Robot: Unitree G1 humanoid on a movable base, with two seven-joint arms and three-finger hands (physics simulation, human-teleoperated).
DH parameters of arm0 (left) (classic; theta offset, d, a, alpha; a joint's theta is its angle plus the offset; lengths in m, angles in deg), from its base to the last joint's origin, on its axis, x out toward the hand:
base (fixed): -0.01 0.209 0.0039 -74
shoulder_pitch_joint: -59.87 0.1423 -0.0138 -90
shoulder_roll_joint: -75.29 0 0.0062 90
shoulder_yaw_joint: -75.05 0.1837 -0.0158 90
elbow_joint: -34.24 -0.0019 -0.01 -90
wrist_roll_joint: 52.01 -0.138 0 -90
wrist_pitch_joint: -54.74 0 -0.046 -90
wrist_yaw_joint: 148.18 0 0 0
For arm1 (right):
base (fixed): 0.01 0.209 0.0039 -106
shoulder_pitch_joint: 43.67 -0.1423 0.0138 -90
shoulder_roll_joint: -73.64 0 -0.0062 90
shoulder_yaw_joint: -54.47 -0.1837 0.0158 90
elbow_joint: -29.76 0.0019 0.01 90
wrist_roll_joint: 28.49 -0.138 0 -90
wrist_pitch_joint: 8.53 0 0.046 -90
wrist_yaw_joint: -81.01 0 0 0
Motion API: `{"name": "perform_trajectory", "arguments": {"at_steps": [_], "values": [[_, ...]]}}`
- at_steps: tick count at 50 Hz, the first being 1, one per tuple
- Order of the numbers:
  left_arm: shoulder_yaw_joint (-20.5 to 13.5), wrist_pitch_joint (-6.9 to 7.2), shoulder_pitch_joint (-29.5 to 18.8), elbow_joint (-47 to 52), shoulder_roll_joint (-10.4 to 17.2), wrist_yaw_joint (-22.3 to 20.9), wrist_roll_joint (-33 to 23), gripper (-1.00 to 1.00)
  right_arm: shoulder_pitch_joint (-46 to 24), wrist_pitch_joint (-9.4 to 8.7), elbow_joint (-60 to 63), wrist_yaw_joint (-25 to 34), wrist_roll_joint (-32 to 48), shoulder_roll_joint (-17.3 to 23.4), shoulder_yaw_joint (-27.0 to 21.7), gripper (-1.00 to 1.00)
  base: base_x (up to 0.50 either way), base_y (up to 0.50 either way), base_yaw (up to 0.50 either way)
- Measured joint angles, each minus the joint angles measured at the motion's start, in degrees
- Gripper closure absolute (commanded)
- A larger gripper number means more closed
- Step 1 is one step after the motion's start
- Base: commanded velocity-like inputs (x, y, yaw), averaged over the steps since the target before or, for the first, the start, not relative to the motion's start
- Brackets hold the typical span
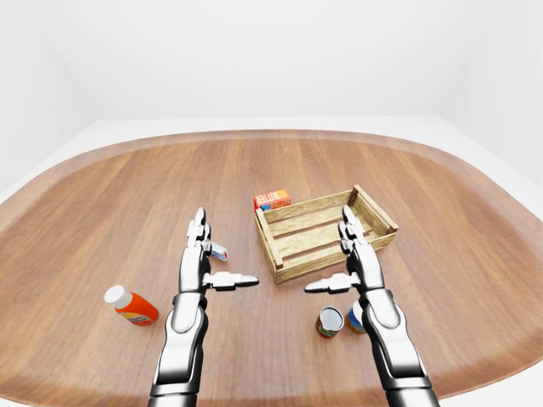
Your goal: Pick up the tomato sauce, and put it in the wooden tray.
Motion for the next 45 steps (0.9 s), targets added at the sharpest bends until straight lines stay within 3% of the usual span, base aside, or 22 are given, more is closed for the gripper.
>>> {"name": "perform_trajectory", "arguments": {"at_steps": [12, 19, 30, 45], "values": [[0.1, -0.25, 0.0, -0.3, 0.0, 0.1, -0.3, -1.0, 1.2, -0.3, 5.1, -0.6, 0.7, 0.0, 0.1, -1.0, 0.0, 0.0, 0.0], [0.1, -0.29, 0.0, -0.3, 0.0, 0.2, -0.5, -1.0, 1.8, -2.05, 9.3, -0.7, 4.2, 0.6, 0.1, -1.0, 0.0, 0.0, 0.0], [0.1, -0.3, 0.0, -0.2, 0.0, 0.2, -0.6, -1.0, 3.1, -4.87, 19.0, 0.2, 16.2, 1.6, -0.4, -1.0, 0.0, 0.0, 0.0], [0.1, -0.37, 0.0, -0.2, 0.0, 0.3, -0.6, -1.0, 4.7, -4.27, 25.8, 2.6, 28.3, 1.8, -0.3, -1.0, 0.0, 0.0, 0.0]]}}
